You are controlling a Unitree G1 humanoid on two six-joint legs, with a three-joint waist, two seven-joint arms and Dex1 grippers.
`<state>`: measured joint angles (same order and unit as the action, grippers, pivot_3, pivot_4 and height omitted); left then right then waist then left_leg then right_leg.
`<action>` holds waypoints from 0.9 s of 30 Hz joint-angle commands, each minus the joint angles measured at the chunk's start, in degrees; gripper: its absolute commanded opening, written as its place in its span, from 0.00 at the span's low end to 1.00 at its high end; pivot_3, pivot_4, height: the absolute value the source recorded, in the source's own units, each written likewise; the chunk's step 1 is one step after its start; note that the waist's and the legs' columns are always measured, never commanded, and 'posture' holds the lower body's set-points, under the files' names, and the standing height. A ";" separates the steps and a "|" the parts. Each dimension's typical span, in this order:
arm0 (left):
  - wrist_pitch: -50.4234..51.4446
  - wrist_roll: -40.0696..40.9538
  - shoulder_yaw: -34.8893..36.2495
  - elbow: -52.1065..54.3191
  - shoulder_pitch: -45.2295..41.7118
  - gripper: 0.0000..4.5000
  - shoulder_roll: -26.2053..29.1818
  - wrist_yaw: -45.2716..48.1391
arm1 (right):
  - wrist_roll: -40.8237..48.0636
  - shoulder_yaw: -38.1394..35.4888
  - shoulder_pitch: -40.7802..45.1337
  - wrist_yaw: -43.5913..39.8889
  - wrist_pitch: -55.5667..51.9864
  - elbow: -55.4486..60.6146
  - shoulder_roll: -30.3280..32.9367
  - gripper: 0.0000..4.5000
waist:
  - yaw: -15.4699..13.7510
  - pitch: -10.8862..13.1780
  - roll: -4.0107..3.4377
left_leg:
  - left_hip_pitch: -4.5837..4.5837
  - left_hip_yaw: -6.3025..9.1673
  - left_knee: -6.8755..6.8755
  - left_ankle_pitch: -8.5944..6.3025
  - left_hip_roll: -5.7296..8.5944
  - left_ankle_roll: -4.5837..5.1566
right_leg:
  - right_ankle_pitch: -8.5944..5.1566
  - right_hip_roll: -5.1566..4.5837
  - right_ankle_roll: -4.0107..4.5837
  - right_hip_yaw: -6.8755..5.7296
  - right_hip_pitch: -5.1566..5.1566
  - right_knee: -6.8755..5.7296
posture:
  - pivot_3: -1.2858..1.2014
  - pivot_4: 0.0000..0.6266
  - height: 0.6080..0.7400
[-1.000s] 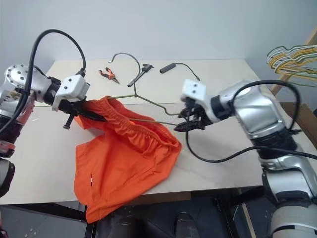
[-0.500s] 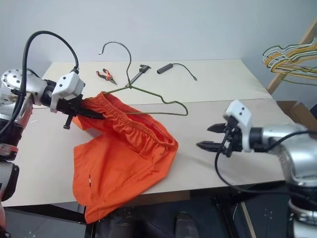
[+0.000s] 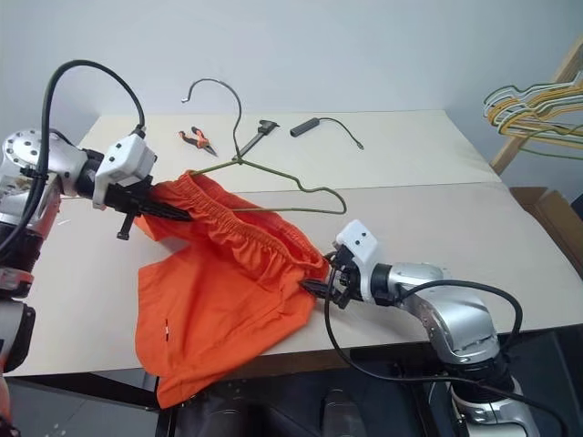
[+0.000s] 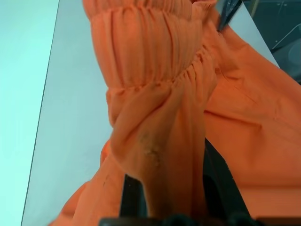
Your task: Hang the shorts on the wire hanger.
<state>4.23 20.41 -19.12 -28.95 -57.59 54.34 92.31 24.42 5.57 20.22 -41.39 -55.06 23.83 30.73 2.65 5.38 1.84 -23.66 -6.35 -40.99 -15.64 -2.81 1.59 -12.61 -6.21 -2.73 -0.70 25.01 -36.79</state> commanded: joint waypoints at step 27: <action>-1.64 15.29 2.26 9.22 9.13 0.00 9.17 0.19 | 13.74 -10.53 9.83 -15.30 -1.26 -22.91 11.95 0.01 | -0.13 0.00 0.00 | 0.16 -0.03 0.05 -0.04 -0.02 0.07 | 0.00 0.00 0.01 0.06 -0.08 0.02 | 0.50 0.11 1.00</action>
<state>3.23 33.96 -19.45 -20.63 -48.16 61.29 92.29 38.00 -3.38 29.22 -56.46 -55.52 2.92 41.28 2.52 5.39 1.84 -23.50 -6.38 -40.95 -15.68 -2.83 1.65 -12.62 -6.21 -2.72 -0.64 24.93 -36.76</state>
